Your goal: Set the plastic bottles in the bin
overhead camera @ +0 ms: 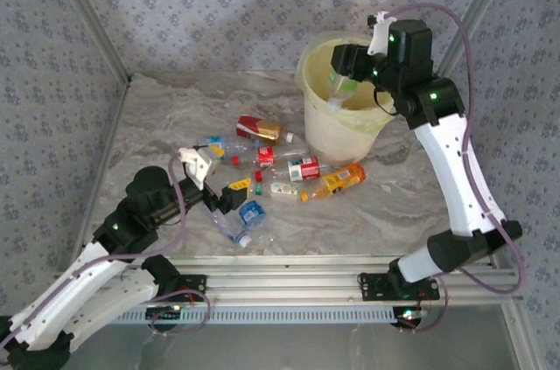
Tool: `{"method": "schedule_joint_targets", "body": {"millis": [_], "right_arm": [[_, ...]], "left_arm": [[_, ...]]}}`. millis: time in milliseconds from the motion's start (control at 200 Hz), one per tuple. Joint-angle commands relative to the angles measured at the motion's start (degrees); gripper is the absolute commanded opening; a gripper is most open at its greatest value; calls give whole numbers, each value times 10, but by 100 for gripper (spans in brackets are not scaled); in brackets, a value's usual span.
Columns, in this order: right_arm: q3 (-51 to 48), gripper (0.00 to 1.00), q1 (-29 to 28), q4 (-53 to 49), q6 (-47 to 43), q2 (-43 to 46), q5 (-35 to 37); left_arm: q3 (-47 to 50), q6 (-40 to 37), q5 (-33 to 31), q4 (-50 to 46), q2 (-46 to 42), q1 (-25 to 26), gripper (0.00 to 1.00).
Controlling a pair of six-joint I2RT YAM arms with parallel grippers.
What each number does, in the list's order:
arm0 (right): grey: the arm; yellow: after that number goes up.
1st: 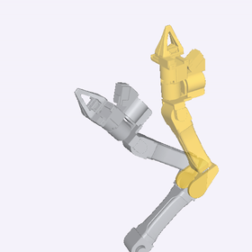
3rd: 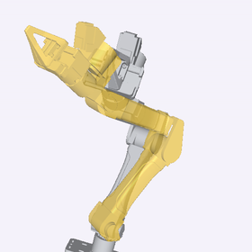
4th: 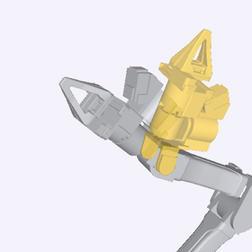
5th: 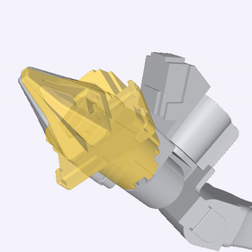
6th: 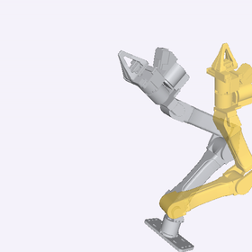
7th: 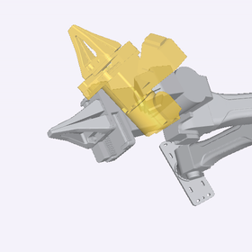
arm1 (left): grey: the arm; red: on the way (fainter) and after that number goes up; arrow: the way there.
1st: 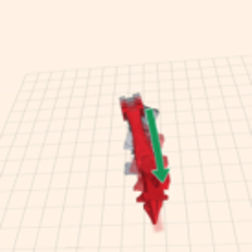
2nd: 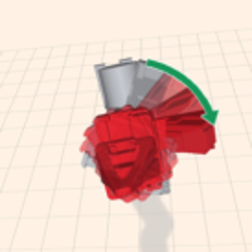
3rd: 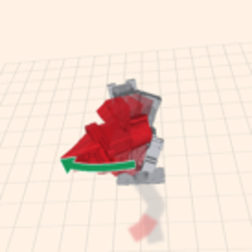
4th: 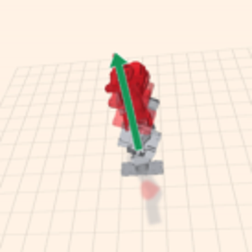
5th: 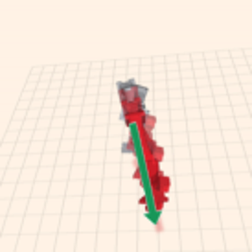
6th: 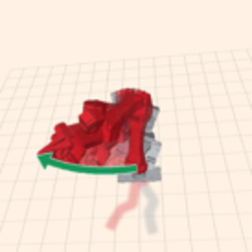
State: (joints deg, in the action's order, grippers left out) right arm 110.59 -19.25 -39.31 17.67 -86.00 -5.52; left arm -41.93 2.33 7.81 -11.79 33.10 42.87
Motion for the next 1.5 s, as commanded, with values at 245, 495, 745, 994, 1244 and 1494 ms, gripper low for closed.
{"method": "schedule_joint_targets", "body": {"millis": [245,495,745,994,1244,1494], "right_arm": [[175,57,26,-128,-93,-140,90],[204,58,39,-190,-118,-203,51],[182,60,44,-220,-117,-243,20],[169,64,47,-240,-92,-270,28],[167,78,47,-244,-76,-271,26],[158,84,47,-232,-70,-235,35]], "left_arm": [[23,-11,7,49,-26,3,100],[20,-8,10,42,-22,3,100],[13,-4,17,29,-10,4,100],[-2,14,26,2,13,8,99],[-8,19,29,-6,25,9,100],[-33,31,34,-37,57,9,100]]}}
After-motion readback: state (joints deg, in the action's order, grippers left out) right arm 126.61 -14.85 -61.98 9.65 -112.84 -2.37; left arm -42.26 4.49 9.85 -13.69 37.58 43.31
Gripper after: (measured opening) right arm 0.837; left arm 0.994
